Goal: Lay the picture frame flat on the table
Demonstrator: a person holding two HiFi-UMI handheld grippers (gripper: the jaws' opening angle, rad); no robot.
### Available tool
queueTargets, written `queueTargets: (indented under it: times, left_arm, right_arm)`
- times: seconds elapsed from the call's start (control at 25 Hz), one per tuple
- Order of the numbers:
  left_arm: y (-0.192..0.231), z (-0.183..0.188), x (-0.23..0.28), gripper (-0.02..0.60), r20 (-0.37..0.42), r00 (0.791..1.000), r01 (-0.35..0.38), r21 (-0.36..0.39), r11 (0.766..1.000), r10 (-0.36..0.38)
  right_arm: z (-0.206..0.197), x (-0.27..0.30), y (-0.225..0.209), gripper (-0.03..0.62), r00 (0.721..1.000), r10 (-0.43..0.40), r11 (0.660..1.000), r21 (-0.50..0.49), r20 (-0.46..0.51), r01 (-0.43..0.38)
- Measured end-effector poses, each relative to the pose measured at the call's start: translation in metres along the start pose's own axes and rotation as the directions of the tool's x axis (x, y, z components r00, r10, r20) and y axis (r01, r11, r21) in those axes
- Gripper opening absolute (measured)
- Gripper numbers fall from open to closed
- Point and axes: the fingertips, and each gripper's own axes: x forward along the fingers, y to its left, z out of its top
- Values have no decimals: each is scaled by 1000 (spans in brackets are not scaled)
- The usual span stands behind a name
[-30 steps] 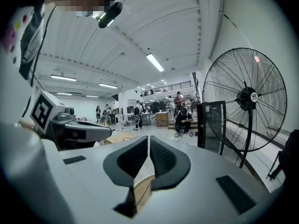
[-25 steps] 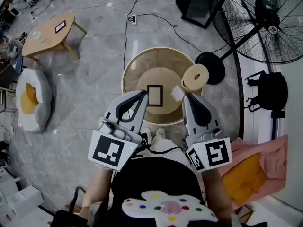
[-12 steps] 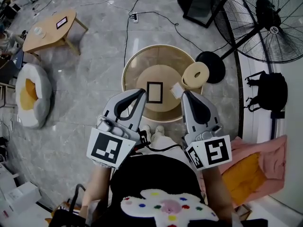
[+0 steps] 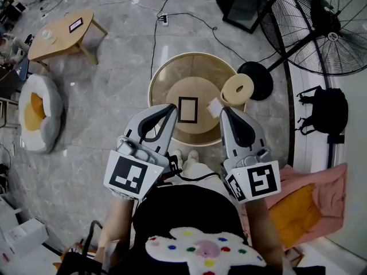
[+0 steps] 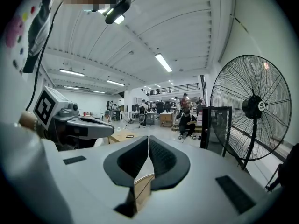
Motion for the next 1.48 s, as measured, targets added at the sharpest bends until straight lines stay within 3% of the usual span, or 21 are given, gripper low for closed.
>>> queueTargets:
  times: [1.48]
  left_arm:
    - [12, -5, 4, 17, -10, 1000, -12, -8, 1000, 12]
  right_arm:
    - [-5, 10, -1, 35, 1000, 13, 1000, -21, -22, -14]
